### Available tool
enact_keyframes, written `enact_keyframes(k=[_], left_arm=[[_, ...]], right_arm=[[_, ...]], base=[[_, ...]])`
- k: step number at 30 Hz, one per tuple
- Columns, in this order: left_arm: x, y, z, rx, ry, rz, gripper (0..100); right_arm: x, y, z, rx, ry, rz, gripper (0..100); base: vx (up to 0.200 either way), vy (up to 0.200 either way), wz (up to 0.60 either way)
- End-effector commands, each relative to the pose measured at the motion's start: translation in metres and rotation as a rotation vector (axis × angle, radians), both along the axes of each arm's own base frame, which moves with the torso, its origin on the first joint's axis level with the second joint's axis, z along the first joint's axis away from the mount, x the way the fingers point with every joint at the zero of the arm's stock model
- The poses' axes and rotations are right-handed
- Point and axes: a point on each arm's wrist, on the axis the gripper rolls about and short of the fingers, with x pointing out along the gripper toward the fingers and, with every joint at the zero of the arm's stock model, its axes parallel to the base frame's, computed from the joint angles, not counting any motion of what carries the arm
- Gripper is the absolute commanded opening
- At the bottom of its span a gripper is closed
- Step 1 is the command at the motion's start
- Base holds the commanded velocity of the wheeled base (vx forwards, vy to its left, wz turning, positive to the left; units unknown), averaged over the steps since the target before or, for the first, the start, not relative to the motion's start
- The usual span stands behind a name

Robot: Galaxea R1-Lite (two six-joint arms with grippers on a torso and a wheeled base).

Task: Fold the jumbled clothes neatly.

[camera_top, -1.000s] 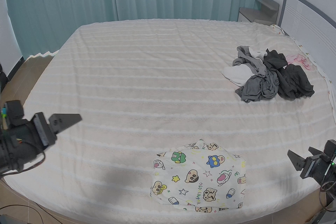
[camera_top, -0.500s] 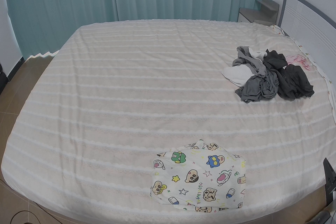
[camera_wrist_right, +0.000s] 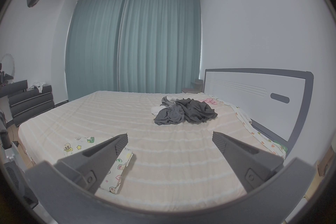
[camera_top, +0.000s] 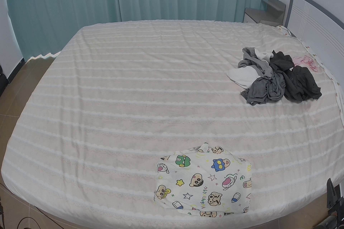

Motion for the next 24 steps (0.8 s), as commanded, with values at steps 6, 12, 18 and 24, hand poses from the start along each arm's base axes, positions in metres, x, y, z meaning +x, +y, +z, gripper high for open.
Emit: enact_keyframes(k=[6,12,18,24], left_arm=[[0.03,-0.003,-0.069,0.274,0.029,-0.221,100],[0.03,-0.005,-0.076,0.253,0.087,-0.293,100],[0.03,-0.008,-0.076,0.247,0.072,-0.43,100],[0.03,-0.01,-0.075,0.21,0.06,-0.52,100]], right_arm=[[-0.001,0.001,-0.006,-0.035,-0.014,0.025,100],[-0.001,0.001,-0.005,-0.068,-0.016,0.024,100],[-0.001,0.001,-0.005,-0.074,-0.016,0.035,100],[-0.001,0.001,-0.005,-0.088,-0.017,0.027,100]], base=[[0.0,0.0,0.0],[0.0,0.0,0.0],[0.0,0.0,0.0],[0.0,0.0,0.0]])
